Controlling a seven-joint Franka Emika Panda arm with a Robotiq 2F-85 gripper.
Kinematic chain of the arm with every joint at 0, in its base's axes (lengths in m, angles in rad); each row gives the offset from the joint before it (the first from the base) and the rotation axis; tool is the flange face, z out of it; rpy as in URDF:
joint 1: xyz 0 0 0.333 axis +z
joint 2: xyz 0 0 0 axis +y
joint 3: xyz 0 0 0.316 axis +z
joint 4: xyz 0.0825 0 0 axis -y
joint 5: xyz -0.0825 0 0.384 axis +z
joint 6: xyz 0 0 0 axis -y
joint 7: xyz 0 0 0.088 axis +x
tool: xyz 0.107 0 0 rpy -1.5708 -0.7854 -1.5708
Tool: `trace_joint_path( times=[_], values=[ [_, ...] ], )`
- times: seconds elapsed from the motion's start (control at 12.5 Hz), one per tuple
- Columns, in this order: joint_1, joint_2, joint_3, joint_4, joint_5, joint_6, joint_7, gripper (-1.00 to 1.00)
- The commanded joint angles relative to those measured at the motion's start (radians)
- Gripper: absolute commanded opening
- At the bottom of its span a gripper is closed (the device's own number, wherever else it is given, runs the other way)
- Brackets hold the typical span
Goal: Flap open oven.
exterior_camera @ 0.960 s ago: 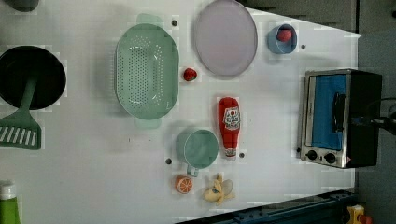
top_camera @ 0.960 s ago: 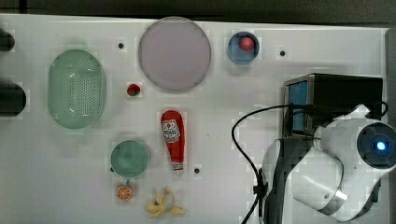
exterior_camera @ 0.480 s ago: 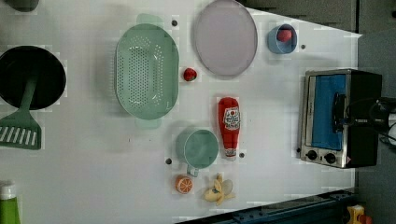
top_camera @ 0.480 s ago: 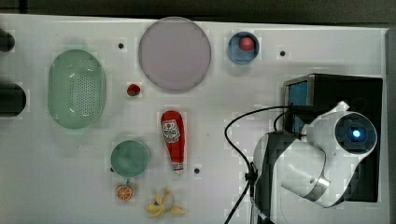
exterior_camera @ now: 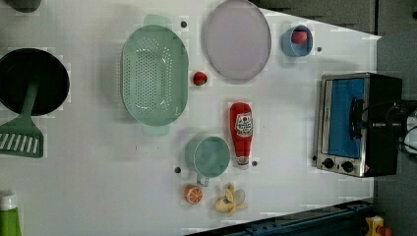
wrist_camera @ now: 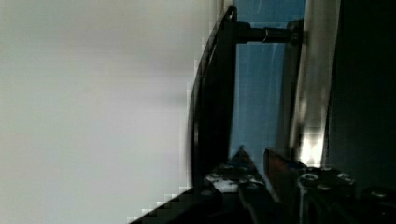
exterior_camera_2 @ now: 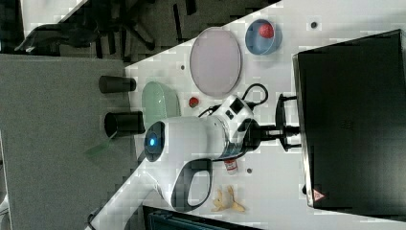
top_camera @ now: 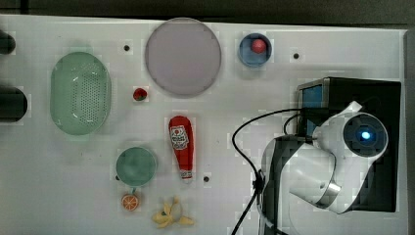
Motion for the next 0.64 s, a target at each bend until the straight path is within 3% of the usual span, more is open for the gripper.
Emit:
trace_joint_path(
  times=[0.08, 0.4, 0.64],
  values=[
    [0.063, -0.010, 0.021, -0.007, -0.119, -0.005, 0.135, -0.65],
    [0.114, -0.007, 0.078, -0.046, -0.243, -0.005, 0.362, -0.65],
    [0.142, 0.034, 0.134, -0.058, -0.390, -0.009, 0.550, -0.65]
  ],
)
